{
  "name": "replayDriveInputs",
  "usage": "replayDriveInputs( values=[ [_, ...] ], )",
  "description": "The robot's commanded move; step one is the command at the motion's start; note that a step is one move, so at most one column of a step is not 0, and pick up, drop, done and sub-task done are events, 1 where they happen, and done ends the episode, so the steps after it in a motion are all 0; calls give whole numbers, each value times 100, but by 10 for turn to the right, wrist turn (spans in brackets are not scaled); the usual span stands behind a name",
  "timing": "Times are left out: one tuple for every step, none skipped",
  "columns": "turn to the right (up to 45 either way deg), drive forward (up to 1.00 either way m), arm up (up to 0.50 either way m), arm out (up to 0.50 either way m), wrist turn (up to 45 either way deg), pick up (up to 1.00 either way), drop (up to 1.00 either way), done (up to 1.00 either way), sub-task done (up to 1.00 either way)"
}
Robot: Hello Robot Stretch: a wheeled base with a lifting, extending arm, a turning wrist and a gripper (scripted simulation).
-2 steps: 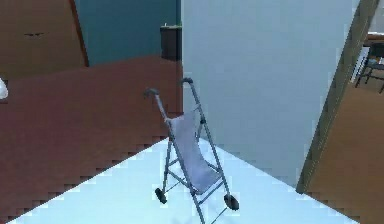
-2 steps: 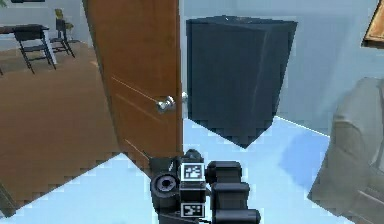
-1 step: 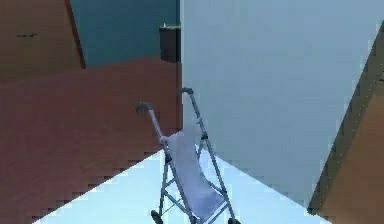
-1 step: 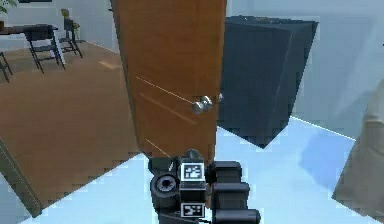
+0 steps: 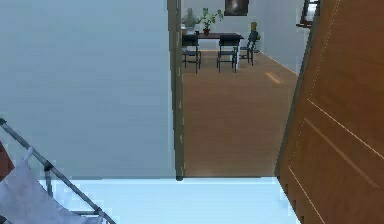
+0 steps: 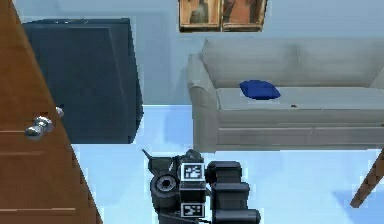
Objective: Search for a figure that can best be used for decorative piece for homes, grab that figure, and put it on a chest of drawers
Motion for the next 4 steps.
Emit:
replayDriveInputs(
  values=[
    [30, 0, 0, 0, 0, 0, 0, 0, 0],
    [0, 100, 0, 0, 0, 0, 0, 0, 0],
    [60, 0, 0, 0, 0, 0, 0, 0, 0],
    [0, 35, 0, 0, 0, 0, 0, 0, 0]
  ],
)
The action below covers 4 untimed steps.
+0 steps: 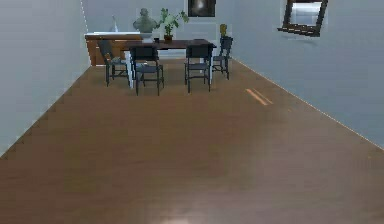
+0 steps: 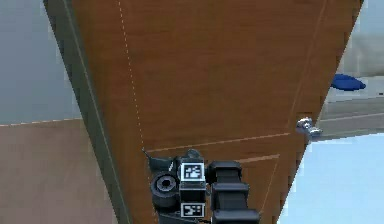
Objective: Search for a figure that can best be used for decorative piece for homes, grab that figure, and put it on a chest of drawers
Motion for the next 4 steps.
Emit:
replayDriveInputs(
  values=[
    [-90, 0, 0, 0, 0, 0, 0, 0, 0],
    [0, 60, 0, 0, 0, 0, 0, 0, 0],
    [-210, 0, 0, 0, 0, 0, 0, 0, 0],
    [0, 100, 0, 0, 0, 0, 0, 0, 0]
  ],
)
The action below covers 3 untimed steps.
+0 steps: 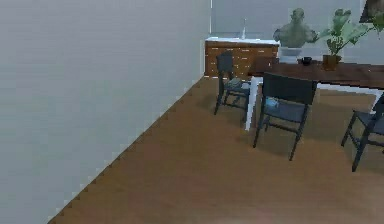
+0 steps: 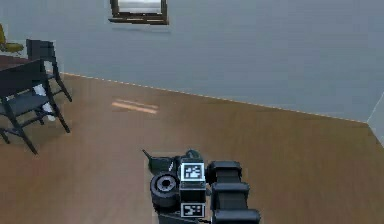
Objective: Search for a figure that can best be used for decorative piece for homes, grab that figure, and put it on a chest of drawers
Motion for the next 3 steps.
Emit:
replayDriveInputs(
  values=[
    [0, 100, 0, 0, 0, 0, 0, 0, 0],
    [0, 100, 0, 0, 0, 0, 0, 0, 0],
    [-30, 0, 0, 0, 0, 0, 0, 0, 0]
  ],
)
